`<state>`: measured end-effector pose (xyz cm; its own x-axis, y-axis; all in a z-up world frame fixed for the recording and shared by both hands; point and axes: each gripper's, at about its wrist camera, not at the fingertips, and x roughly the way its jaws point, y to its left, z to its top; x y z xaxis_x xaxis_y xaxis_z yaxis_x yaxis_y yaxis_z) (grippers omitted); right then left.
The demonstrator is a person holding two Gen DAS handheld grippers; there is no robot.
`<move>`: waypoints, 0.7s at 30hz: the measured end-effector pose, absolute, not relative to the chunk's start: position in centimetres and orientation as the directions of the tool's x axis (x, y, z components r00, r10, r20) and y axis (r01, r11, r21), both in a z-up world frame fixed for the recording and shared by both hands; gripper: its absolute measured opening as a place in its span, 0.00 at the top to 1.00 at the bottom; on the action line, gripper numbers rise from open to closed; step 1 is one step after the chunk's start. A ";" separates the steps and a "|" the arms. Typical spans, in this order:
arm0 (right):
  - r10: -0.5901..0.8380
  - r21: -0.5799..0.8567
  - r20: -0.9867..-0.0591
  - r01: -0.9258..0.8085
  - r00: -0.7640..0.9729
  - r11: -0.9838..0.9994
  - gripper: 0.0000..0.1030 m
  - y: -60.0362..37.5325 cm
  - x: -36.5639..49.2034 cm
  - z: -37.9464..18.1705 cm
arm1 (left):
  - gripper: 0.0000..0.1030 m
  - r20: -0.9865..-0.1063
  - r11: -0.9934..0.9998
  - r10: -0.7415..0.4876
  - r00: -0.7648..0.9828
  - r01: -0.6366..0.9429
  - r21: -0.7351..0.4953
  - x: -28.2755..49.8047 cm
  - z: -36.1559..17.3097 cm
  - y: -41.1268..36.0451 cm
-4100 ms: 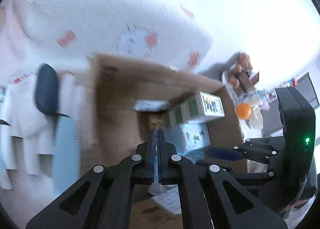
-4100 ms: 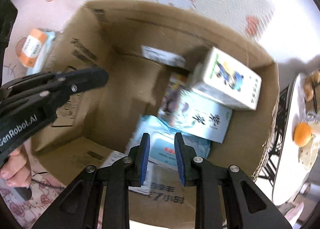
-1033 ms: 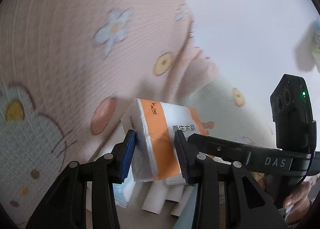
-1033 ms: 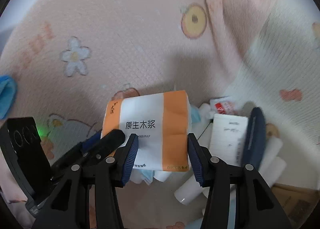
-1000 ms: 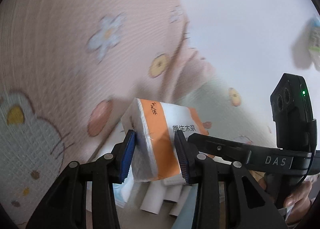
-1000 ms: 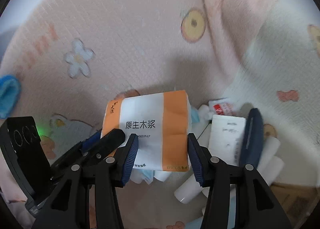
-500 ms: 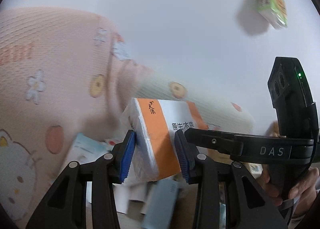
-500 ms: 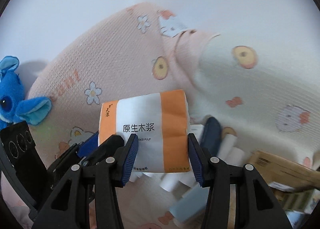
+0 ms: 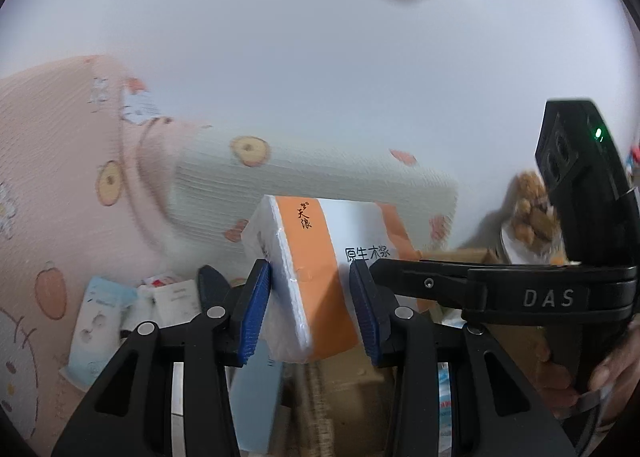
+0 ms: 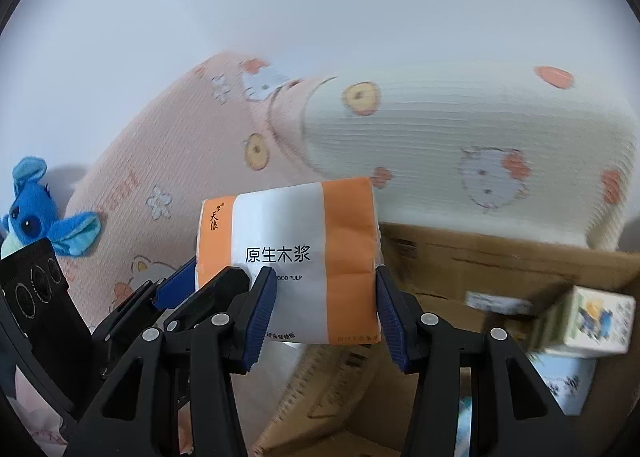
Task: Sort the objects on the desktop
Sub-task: 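Lift the tissue pack and carry it over the cardboard box with the right gripper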
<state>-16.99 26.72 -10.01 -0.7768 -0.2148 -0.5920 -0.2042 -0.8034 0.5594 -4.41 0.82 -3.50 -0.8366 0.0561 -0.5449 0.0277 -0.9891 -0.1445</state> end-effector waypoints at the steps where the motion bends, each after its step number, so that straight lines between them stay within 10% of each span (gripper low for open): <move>1: -0.205 0.559 -0.604 -0.226 -0.770 -0.798 0.54 27.2 -16.5 -10.4 | 0.58 -0.553 -0.990 0.065 -0.830 0.014 -0.139 -4.9 -3.8 1.6; 21: -0.167 0.525 -0.786 -0.502 -0.595 -0.687 0.54 32.1 -8.8 -16.3 | 0.55 -0.820 -0.959 0.273 -0.502 -0.203 -0.195 -10.6 -10.1 10.3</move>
<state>-8.77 32.08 -16.28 -0.5950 -0.1666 -0.7863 -0.5019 -0.6871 0.5254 -10.60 10.27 -10.14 -0.5021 0.2733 -0.8205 -0.2030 -0.9595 -0.1954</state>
